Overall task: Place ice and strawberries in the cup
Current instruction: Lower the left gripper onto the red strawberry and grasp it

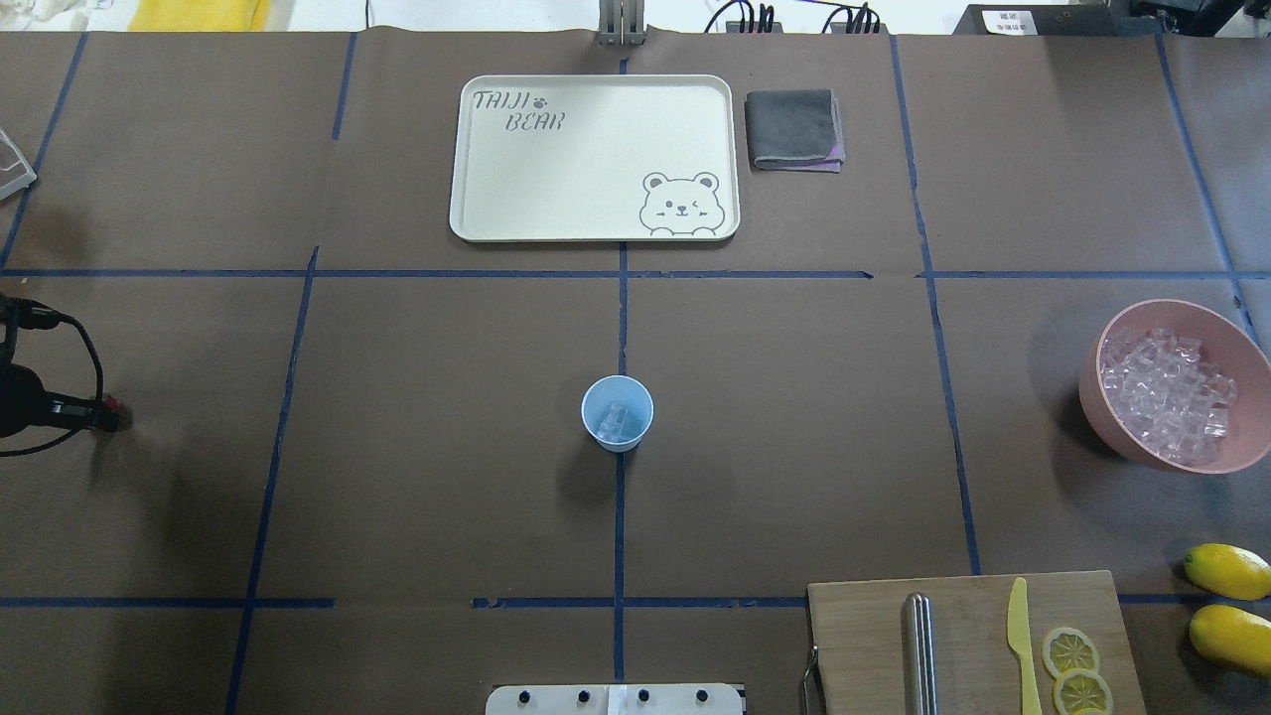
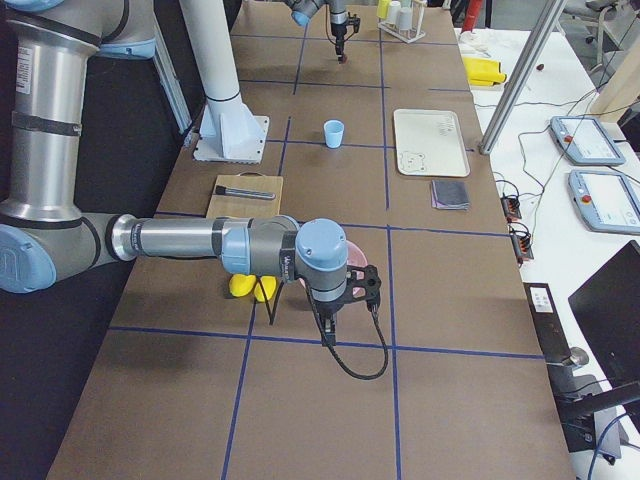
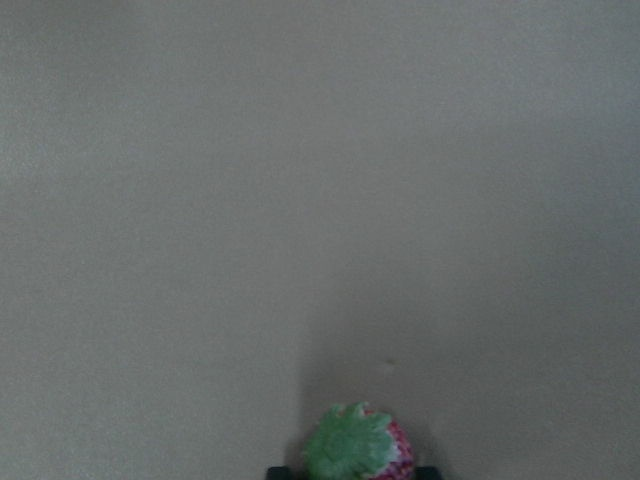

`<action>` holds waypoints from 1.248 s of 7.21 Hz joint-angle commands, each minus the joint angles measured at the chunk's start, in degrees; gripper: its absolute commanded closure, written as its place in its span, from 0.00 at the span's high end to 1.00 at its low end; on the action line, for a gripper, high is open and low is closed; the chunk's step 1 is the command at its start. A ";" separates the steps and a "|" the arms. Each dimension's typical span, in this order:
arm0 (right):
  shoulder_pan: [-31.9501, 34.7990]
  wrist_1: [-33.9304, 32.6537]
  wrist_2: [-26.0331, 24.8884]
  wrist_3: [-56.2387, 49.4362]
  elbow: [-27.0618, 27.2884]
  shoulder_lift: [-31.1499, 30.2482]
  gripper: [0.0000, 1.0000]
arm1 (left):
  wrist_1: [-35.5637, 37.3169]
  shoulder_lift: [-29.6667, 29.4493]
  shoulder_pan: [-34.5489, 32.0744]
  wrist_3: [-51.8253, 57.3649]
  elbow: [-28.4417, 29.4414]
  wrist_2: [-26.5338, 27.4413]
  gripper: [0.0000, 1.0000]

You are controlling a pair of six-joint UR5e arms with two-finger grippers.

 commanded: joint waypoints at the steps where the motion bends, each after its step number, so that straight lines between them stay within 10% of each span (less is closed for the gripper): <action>1: -0.02 0.01 0.00 -0.01 0.09 0.03 1.00 | 0.41 0.02 -1.08 0.01 -1.84 -4.02 0.00; 5: 0.07 -0.08 -0.09 -0.01 0.09 -0.06 1.00 | 15.89 -2.95 -3.46 0.01 -14.19 -7.39 0.00; 9: -0.02 0.01 -0.18 -0.01 0.09 -0.15 1.00 | 41.99 -21.81 -3.02 -0.86 -21.69 -7.04 0.00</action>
